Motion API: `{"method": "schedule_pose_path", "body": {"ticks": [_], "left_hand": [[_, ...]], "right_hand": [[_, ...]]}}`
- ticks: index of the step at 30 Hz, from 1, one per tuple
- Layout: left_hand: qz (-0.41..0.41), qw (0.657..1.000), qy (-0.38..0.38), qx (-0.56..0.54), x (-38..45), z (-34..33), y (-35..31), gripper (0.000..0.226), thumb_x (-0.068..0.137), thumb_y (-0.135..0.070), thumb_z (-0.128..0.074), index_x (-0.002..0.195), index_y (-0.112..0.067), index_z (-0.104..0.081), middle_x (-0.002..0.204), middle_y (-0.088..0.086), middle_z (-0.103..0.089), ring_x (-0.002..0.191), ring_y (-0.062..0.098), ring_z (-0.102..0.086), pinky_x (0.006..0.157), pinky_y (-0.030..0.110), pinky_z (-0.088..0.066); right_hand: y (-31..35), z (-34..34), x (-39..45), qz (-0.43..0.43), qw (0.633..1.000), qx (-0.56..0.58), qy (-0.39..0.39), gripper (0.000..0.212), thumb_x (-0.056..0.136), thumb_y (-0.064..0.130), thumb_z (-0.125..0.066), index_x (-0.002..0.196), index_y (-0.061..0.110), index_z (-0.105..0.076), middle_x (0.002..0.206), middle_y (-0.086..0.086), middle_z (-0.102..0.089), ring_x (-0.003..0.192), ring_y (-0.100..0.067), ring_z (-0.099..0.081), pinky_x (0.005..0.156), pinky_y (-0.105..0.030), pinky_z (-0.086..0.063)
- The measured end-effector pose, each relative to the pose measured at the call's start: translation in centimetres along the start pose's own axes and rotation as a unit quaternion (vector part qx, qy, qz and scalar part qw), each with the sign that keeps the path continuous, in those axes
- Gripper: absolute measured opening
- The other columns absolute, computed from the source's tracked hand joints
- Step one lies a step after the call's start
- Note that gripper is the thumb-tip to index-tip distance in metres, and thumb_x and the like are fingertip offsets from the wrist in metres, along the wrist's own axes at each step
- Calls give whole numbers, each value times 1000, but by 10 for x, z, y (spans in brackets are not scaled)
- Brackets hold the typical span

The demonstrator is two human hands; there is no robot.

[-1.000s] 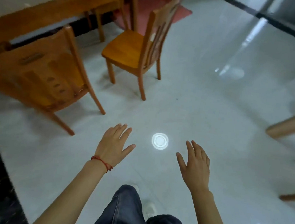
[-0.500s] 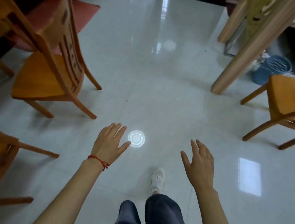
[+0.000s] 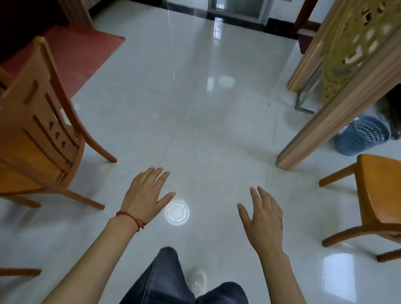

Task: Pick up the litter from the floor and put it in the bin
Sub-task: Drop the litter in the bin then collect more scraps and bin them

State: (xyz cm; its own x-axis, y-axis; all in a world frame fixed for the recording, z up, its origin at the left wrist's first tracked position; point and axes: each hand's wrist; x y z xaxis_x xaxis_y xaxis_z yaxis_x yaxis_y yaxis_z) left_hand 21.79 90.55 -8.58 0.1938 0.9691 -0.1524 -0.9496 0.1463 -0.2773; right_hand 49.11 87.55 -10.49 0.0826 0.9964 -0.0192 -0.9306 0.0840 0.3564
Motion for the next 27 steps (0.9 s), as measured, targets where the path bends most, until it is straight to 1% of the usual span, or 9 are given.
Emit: {"method": "schedule_pose_path", "body": {"ticks": [5, 8, 12, 15, 19, 23, 27], "left_hand": [[14, 1000, -22, 1, 99, 19, 10, 100, 79, -72, 3, 129, -3, -48, 134, 20, -48, 126, 36, -40, 103, 47, -32], [11, 1000, -16, -1, 168, 25, 20, 95, 80, -71, -4, 128, -2, -48, 133, 21, -49, 125, 37, -41, 103, 48, -32], [3, 1000, -15, -3, 265, 40, 40, 99, 81, -71, 3, 128, -1, -49, 132, 22, -49, 124, 38, -42, 102, 49, -33], [2, 1000, 0, -4, 338, 61, 57, 98, 83, -69, 2, 125, 0, -51, 129, 24, -52, 121, 40, -45, 99, 51, -35], [2, 1000, -22, 9, 429, 93, 75, 97, 83, -69, 2, 125, 0, -51, 129, 23, -52, 122, 39, -45, 100, 50, -34], [25, 999, -35, 10, 505, 110, 82, 96, 83, -69, 1, 126, -1, -51, 130, 22, -52, 123, 38, -44, 101, 49, -33], [59, 997, -42, -7, 570, 111, 84, 98, 81, -70, 2, 126, -1, -50, 131, 22, -51, 124, 38, -42, 102, 49, -33]], "right_hand": [[1, 1, 110, 16, 1000, 6, 7, 52, 89, 34, -54, 133, 9, -43, 141, -13, -42, 131, -29, -36, 106, -42, -26], [4, -5, 185, 26, 1000, 2, 12, 52, 90, 35, -53, 134, 9, -41, 142, -13, -40, 132, -29, -34, 107, -40, -24], [16, -9, 292, 26, 1000, -1, 12, 52, 90, 35, -52, 134, 9, -41, 142, -14, -40, 132, -29, -33, 107, -42, -25], [29, -7, 367, 19, 1000, 1, 19, 53, 91, 36, -51, 136, 10, -39, 144, -13, -38, 133, -28, -31, 108, -41, -22], [44, 0, 457, 30, 999, -2, 17, 53, 91, 36, -51, 135, 9, -40, 143, -13, -38, 133, -28, -32, 108, -40, -22], [48, 6, 541, 52, 999, -1, 12, 53, 91, 37, -50, 136, 10, -39, 144, -13, -38, 133, -28, -32, 109, -40, -21], [46, 4, 629, 81, 996, -11, 26, 53, 92, 39, -47, 137, 11, -38, 145, -11, -36, 134, -27, -30, 110, -39, -20]]}}
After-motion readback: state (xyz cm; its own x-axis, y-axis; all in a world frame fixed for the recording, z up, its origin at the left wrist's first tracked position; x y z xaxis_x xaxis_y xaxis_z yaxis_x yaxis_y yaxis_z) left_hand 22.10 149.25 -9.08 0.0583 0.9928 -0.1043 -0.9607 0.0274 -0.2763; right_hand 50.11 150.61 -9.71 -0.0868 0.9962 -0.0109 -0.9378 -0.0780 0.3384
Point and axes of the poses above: each hand's wrist, its own x-axis towards the middle knuckle, its own z-axis out of the back of the hand, y = z × x
